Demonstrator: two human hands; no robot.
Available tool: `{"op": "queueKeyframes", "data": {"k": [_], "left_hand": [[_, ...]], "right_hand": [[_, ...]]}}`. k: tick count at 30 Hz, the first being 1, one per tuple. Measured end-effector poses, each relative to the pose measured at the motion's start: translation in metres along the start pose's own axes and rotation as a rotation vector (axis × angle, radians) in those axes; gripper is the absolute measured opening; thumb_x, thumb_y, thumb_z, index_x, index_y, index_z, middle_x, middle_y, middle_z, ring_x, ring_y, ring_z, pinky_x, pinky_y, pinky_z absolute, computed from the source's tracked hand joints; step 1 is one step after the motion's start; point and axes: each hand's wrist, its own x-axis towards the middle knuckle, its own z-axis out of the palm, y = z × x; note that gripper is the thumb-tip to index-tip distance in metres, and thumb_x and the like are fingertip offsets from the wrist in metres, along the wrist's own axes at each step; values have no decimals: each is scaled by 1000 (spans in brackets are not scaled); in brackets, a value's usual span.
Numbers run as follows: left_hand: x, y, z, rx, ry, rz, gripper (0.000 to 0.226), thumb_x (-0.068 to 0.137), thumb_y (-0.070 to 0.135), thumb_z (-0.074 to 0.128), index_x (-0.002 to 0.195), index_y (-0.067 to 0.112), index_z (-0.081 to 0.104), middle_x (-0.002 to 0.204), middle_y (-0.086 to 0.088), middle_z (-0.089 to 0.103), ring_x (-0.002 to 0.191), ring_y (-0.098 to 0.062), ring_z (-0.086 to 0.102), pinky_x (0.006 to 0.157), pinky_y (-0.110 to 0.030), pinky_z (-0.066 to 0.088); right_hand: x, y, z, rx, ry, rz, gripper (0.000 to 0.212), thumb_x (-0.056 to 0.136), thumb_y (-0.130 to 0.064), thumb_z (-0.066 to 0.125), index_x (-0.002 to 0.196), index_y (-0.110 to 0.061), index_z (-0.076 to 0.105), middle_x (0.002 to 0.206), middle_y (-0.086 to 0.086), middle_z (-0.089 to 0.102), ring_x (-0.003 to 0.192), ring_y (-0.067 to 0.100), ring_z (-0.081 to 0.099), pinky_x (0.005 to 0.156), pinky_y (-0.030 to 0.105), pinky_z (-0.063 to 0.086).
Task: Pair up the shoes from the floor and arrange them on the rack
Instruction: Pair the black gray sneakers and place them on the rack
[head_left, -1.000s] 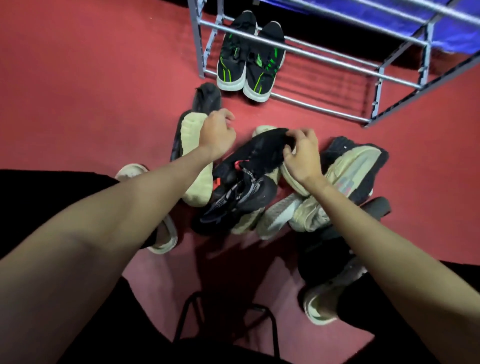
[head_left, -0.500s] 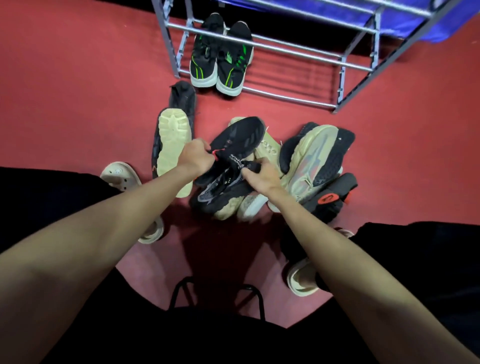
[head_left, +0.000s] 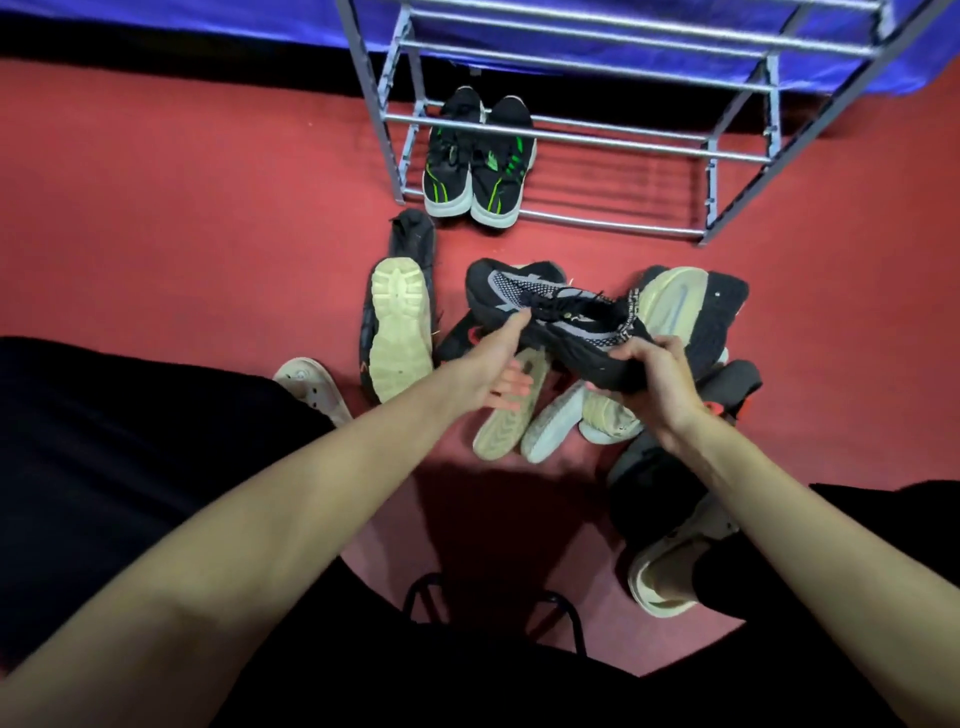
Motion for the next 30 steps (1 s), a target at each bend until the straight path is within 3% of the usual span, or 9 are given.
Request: {"op": "queueKeyframes", "data": {"k": [3, 5, 9, 12, 16, 19, 24, 27, 30], "left_hand": [[10, -2, 0, -294, -25, 54, 57, 87, 58, 51, 117, 9, 50, 95, -12, 61, 84, -23, 62, 80, -38, 55], [16, -6, -7, -380, -9, 109, 48, 86, 40, 64, 118, 7, 52, 106, -15, 63, 87, -23, 65, 77, -34, 56], [19, -11, -23, -348, 75, 162, 37, 84, 5, 66, 118, 0, 56, 102, -13, 68, 80, -19, 66, 69, -27, 57], [22, -12, -34, -238, 166, 168, 40, 79, 3, 69, 117, 5, 58, 112, -10, 69, 102, -24, 66, 92, -38, 54], [25, -15, -35, -100, 230, 196, 28, 78, -4, 64, 98, 15, 57, 105, -3, 66, 96, -17, 61, 84, -29, 50], [28, -17, -35, -41, 233, 217, 41, 81, -5, 62, 119, 7, 51, 102, -8, 64, 93, -16, 57, 87, -28, 48], [38, -17, -32, -13, 237, 215, 44, 83, -1, 62, 124, 10, 49, 103, -7, 64, 89, -15, 61, 83, -28, 46], [41, -19, -29, -48, 251, 231, 30, 86, -2, 59, 106, 19, 49, 100, -3, 62, 80, -9, 56, 75, -24, 44], [43, -18, -30, -91, 279, 214, 28, 85, -4, 58, 77, 19, 44, 80, 5, 56, 72, -9, 52, 57, -23, 38]], "right_hand": [[0, 19, 7, 9, -93, 72, 35, 80, 5, 58, 103, -11, 37, 114, 27, 55, 99, 39, 64, 65, 43, 61], [1, 26, 13, -60, -130, 99, 33, 82, 1, 62, 94, -14, 35, 110, 21, 60, 95, 39, 66, 76, 47, 59], [6, 31, 15, -454, -201, 54, 30, 87, -26, 65, 99, -16, 39, 93, 1, 62, 76, 13, 65, 74, 31, 56], [22, 28, 5, -765, -70, -185, 29, 89, -40, 59, 96, -12, 51, 85, -1, 59, 74, 2, 57, 73, 19, 46], [47, 27, -7, -930, 385, -355, 51, 78, -31, 67, 113, 2, 48, 119, 25, 52, 117, 39, 45, 103, 43, 35], [52, 31, -8, -1001, 637, -241, 76, 75, -25, 76, 128, 9, 33, 134, 30, 36, 127, 45, 34, 107, 42, 27], [81, 44, -16, -975, 528, -83, 110, 70, -40, 80, 145, 6, 14, 143, 30, 30, 134, 43, 30, 112, 42, 24], [94, 49, -28, -982, 493, -12, 109, 72, -45, 77, 145, 4, 13, 143, 29, 33, 134, 42, 31, 112, 42, 26], [101, 48, -46, -803, 463, -6, 72, 72, -33, 74, 131, -5, 43, 129, 16, 56, 123, 34, 51, 102, 38, 43]]}}
